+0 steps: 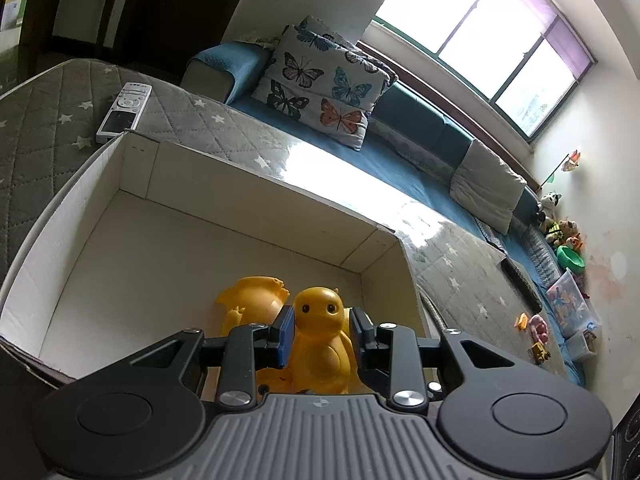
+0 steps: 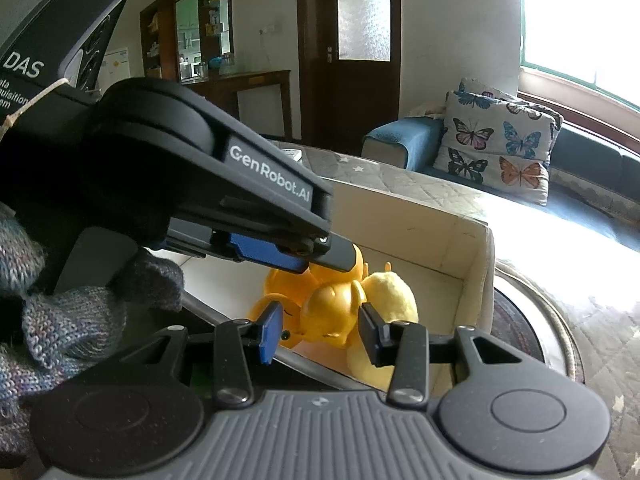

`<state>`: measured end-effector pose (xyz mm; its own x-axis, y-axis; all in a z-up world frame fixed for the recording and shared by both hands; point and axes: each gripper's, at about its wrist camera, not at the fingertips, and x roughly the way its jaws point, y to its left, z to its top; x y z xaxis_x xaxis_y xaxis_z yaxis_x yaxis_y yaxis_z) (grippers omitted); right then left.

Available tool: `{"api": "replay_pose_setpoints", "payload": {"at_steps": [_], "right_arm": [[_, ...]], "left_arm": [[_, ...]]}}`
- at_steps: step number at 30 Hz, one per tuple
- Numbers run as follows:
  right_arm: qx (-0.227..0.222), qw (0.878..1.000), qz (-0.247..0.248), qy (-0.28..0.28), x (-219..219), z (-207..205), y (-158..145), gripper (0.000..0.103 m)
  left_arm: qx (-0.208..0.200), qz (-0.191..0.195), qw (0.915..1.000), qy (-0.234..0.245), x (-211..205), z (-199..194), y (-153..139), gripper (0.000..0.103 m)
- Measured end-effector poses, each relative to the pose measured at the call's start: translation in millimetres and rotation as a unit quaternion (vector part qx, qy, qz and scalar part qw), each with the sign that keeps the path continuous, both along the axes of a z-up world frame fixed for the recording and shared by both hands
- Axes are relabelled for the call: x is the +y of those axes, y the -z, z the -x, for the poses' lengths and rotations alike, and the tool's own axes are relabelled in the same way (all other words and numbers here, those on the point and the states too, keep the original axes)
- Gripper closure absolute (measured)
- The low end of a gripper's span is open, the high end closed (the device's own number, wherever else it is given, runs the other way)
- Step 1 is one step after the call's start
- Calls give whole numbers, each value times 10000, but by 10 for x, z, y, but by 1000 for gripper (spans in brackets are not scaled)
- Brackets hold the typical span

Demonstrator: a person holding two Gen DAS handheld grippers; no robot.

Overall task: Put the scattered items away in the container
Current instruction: 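Carry the small yellow duck into the box with both grippers and release, then withdraw both grippers from the box toward the red ball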

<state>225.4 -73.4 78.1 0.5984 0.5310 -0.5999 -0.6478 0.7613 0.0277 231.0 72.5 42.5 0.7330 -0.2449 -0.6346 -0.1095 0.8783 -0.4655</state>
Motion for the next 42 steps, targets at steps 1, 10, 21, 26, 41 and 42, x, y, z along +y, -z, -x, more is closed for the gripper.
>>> {"api": "replay_pose_setpoints", "payload": {"at_steps": [1,10,21,26,41,42], "right_arm": [[-11,10000,-2,4,-5,18,-9,61],[-143,9999,8,57,-97,294,-86,55],[-264,9995,-23,170,-272,606,-157,53],[-258,9994,10,231,-364,727,-136,52],[-230,9986,134,447,-618,1142,-26,45],[-222,9985,148,468,-636,1162,-15,45]], "left_arm": [[-6,8,10000,-5,1,13,-8,71],[-50,-3,10000,39,-34,169,-65,71],[-118,-176,9996,178,-209,453,-124,71],[-124,-236,9993,255,-292,585,-118,71],[78,-183,9984,532,-541,872,51,71],[105,-180,9982,560,-558,880,72,71]]}}
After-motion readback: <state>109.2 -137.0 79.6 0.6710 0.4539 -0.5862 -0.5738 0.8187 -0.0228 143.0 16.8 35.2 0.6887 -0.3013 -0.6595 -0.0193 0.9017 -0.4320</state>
